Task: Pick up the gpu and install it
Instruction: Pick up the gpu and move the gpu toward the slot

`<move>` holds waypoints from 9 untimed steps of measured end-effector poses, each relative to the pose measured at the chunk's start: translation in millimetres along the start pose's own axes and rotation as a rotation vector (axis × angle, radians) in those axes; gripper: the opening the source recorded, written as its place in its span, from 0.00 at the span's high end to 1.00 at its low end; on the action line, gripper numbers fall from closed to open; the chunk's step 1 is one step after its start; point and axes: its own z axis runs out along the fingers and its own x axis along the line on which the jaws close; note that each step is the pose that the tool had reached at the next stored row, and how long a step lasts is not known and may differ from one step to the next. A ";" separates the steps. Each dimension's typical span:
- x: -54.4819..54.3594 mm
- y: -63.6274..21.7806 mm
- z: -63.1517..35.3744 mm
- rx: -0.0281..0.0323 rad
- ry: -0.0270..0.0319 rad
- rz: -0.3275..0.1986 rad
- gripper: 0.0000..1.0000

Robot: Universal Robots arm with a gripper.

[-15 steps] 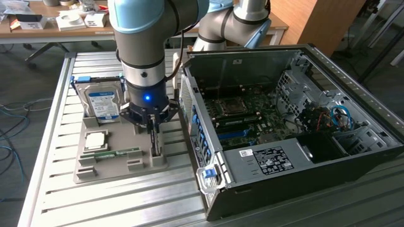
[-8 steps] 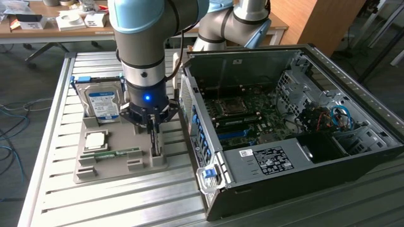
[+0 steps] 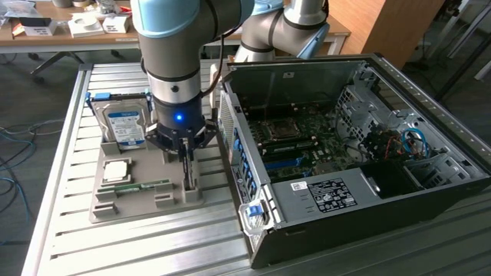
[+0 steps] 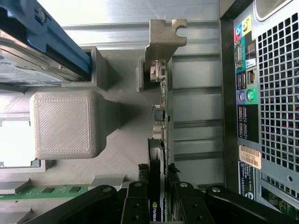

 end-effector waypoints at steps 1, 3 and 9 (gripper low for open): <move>0.0 0.1 -1.3 0.0000 -0.0001 0.000 0.74; -0.1 0.2 -4.7 0.0000 -0.0001 0.000 0.74; -0.4 0.8 -17.7 0.0000 0.0000 0.000 0.74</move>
